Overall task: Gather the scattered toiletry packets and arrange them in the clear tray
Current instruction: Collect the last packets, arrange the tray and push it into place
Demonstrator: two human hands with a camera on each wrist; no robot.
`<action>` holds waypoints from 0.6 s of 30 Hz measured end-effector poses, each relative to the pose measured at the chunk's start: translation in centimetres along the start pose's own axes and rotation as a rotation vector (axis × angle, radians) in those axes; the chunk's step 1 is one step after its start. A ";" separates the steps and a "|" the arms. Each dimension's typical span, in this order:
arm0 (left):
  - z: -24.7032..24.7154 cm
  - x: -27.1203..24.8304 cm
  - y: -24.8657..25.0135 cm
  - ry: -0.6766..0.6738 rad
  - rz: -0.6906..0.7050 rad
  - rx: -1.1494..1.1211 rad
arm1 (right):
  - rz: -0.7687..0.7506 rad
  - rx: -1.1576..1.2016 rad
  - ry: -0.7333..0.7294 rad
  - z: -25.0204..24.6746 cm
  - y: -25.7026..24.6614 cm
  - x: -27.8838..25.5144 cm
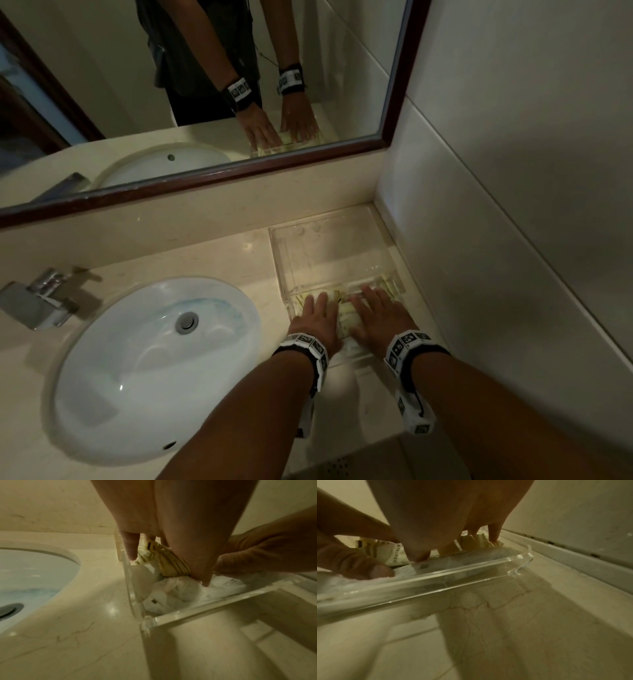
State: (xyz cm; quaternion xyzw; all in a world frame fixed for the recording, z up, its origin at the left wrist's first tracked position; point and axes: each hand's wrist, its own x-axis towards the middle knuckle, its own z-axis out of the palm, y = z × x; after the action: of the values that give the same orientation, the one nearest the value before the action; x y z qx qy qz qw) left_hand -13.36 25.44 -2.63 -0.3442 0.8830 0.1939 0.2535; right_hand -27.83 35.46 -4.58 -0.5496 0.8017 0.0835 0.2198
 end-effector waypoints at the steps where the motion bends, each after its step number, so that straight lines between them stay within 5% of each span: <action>1: 0.0 0.1 0.0 0.000 -0.004 -0.001 | 0.004 0.002 -0.001 0.1 0.0 0.1; 12: -1.2 -1.2 0.8 0.143 0.054 0.044 | -0.014 -0.045 0.036 -0.4 -0.1 -0.8; 18: 0.1 -0.2 0.3 0.029 0.047 0.040 | -0.030 0.003 -0.039 -0.2 0.2 -0.6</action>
State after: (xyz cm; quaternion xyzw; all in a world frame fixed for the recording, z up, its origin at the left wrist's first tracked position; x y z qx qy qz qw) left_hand -13.39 25.77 -2.53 -0.3212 0.8980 0.1772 0.2429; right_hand -27.90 36.00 -4.16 -0.5597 0.7888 0.0899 0.2374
